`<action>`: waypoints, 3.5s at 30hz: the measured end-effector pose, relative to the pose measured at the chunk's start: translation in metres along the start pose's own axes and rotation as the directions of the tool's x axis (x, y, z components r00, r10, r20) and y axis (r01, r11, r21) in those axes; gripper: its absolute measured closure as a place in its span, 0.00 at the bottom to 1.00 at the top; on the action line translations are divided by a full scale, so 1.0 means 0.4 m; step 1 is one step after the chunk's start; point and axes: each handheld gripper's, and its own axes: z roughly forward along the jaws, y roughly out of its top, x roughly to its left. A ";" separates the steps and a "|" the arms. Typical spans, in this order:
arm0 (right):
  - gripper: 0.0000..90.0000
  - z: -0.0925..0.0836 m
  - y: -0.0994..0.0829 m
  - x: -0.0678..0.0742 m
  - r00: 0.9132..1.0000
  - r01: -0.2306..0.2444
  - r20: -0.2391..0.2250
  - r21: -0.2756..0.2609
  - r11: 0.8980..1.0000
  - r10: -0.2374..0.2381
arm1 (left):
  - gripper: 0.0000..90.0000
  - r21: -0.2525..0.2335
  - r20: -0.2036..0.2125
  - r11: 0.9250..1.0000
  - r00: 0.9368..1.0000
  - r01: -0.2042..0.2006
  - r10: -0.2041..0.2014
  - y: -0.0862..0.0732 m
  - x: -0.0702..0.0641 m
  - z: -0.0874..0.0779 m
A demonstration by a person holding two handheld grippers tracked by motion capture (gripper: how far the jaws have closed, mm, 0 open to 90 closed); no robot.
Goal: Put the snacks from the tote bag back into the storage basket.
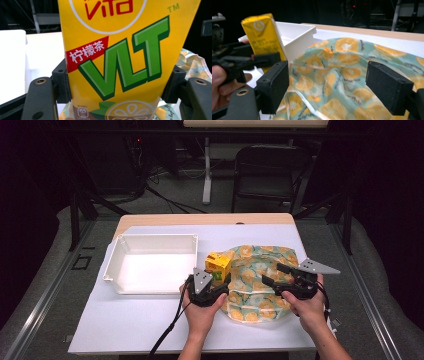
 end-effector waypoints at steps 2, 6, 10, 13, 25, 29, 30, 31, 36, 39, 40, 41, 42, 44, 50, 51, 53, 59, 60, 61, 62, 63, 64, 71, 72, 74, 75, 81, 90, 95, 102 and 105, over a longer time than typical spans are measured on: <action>0.21 -0.008 -0.010 -0.004 1.000 0.006 0.007 0.008 1.000 -0.006 | 0.33 -0.007 0.001 1.000 1.000 0.001 -0.001 0.003 0.002 -0.005; 0.21 -0.017 -0.027 -0.007 1.000 0.005 0.021 0.016 1.000 -0.005 | 0.33 -0.025 0.002 1.000 1.000 0.004 -0.004 0.007 0.007 -0.016; 0.21 -0.014 -0.035 -0.008 1.000 0.002 0.020 0.017 1.000 -0.003 | 0.33 -0.043 -0.016 0.999 1.000 0.008 -0.009 0.011 0.013 -0.030; 0.21 -0.008 -0.041 -0.010 1.000 0.006 0.023 0.032 0.999 -0.007 | 0.33 -0.044 -0.029 0.999 1.000 0.006 -0.007 0.013 0.021 -0.038; 0.22 0.003 -0.049 -0.012 0.999 0.009 0.031 0.042 0.999 -0.011 | 0.33 -0.046 -0.064 0.999 0.998 0.011 -0.014 0.012 0.056 -0.067; 0.22 0.005 -0.050 -0.013 0.999 0.007 0.032 0.044 0.999 -0.008 | 0.33 -0.044 -0.079 0.999 0.997 0.000 -0.004 0.015 0.069 -0.076; 0.22 0.006 -0.051 -0.012 0.999 0.005 0.032 0.042 0.999 -0.006 | 0.33 -0.045 -0.081 0.999 0.997 0.003 -0.006 0.015 0.072 -0.078; 0.22 0.006 -0.051 -0.013 0.999 0.011 0.032 0.048 0.999 -0.012 | 0.33 -0.047 -0.085 0.999 0.996 0.003 -0.007 0.015 0.076 -0.081; 0.22 0.011 -0.054 -0.011 0.999 0.013 0.031 0.057 0.998 -0.015 | 0.33 -0.051 -0.101 0.999 0.995 0.006 -0.012 0.018 0.095 -0.093; 0.22 0.014 -0.056 -0.010 0.999 0.014 0.034 0.059 0.998 -0.016 | 0.33 -0.053 -0.112 0.999 0.994 0.003 -0.009 0.022 0.105 -0.100; 0.22 0.015 -0.056 -0.009 0.999 0.014 0.032 0.059 0.998 -0.016 | 0.33 -0.056 -0.114 0.998 0.993 0.004 -0.011 0.024 0.109 -0.102; 0.22 0.015 -0.057 -0.010 0.999 0.017 0.033 0.063 0.998 -0.019 | 0.33 -0.058 -0.121 0.998 0.993 0.000 -0.007 0.026 0.113 -0.104; 0.22 0.016 -0.057 -0.009 0.999 0.015 0.034 0.061 0.998 -0.017 | 0.33 -0.058 -0.125 0.998 0.992 0.005 -0.013 0.028 0.118 -0.107; 0.22 0.017 -0.058 -0.010 0.999 0.016 0.035 0.062 0.998 -0.018 | 0.33 -0.062 -0.133 0.998 0.991 0.013 -0.021 0.031 0.126 -0.111; 0.22 0.019 -0.061 -0.013 0.999 0.013 0.035 0.068 0.998 -0.016 | 0.33 -0.077 -0.160 0.997 0.986 0.025 -0.037 0.046 0.159 -0.124; 0.22 0.020 -0.062 -0.013 0.999 0.013 0.034 0.067 0.998 -0.015 | 0.33 -0.082 -0.162 0.996 0.986 0.027 -0.040 0.048 0.163 -0.124; 0.23 0.021 -0.063 -0.013 0.999 0.008 0.035 0.063 0.998 -0.010 | 0.33 -0.073 -0.176 0.997 0.984 0.009 -0.022 0.056 0.174 -0.126; 0.23 0.023 -0.064 -0.013 0.999 0.011 0.037 0.075 0.997 -0.014 | 0.33 -0.070 -0.191 0.997 0.981 0.012 -0.026 0.069 0.204 -0.127; 0.23 0.023 -0.064 -0.013 0.999 0.012 0.037 0.075 0.997 -0.015 | 0.33 -0.067 -0.194 0.998 0.981 0.012 -0.025 0.069 0.210 -0.124; 0.23 0.024 -0.065 -0.012 0.999 0.012 0.040 0.075 0.997 -0.015 | 0.33 -0.065 -0.198 0.998 0.980 0.013 -0.026 0.069 0.215 -0.121; 0.23 0.024 -0.065 -0.012 0.999 0.014 0.038 0.076 0.997 -0.017 | 0.33 -0.063 -0.201 0.998 0.979 0.017 -0.030 0.069 0.220 -0.116; 0.23 0.025 -0.065 -0.011 0.999 0.012 0.037 0.073 0.997 -0.014 | 0.33 -0.060 -0.201 0.998 0.979 0.022 -0.033 0.069 0.226 -0.111; 0.23 0.025 -0.066 -0.011 0.999 0.012 0.037 0.075 0.997 -0.015 | 0.33 -0.055 -0.206 0.998 0.978 0.025 -0.035 0.069 0.233 -0.103; 0.23 0.027 -0.068 -0.013 0.999 0.005 0.041 0.076 0.997 -0.009 | 0.33 -0.040 -0.254 0.999 0.966 0.037 -0.046 0.067 0.274 -0.055; 0.23 0.027 -0.068 -0.015 0.999 0.007 0.041 0.078 0.997 -0.010 | 0.33 -0.036 -0.261 0.999 0.964 0.034 -0.042 0.066 0.280 -0.047; 0.23 0.026 -0.069 -0.016 0.999 0.002 0.044 0.076 0.997 -0.005 | 0.33 -0.036 -0.265 0.999 0.963 0.035 -0.043 0.064 0.290 -0.033; 0.23 0.027 -0.069 -0.017 0.999 -0.001 0.043 0.073 0.997 -0.002 | 0.33 -0.039 -0.263 0.999 0.964 0.037 -0.046 0.062 0.295 -0.025; 0.23 0.027 -0.072 -0.020 0.999 -0.009 0.047 0.073 0.997 0.005 | 0.33 -0.028 -0.289 0.999 0.957 0.024 -0.031 0.048 0.325 0.020; 0.24 0.027 -0.075 -0.023 0.999 -0.014 0.050 0.077 0.997 0.010 | 0.33 -0.021 -0.288 0.998 0.955 0.066 -0.069 0.032 0.374 0.077; 0.24 0.025 -0.076 -0.026 0.999 -0.017 0.053 0.078 0.997 0.013 | 0.33 -0.025 -0.289 0.993 0.950 0.112 -0.114 0.026 0.395 0.101; 0.24 0.025 -0.078 -0.028 0.998 -0.018 0.060 0.081 0.997 0.013 | 0.33 -0.008 -0.322 0.989 0.936 0.148 -0.142 0.028 0.418 0.130; 0.25 0.027 -0.080 -0.027 0.998 -0.016 0.055 0.086 0.996 0.012 | 0.33 0.010 -0.334 0.988 0.932 0.154 -0.142 0.031 0.424 0.138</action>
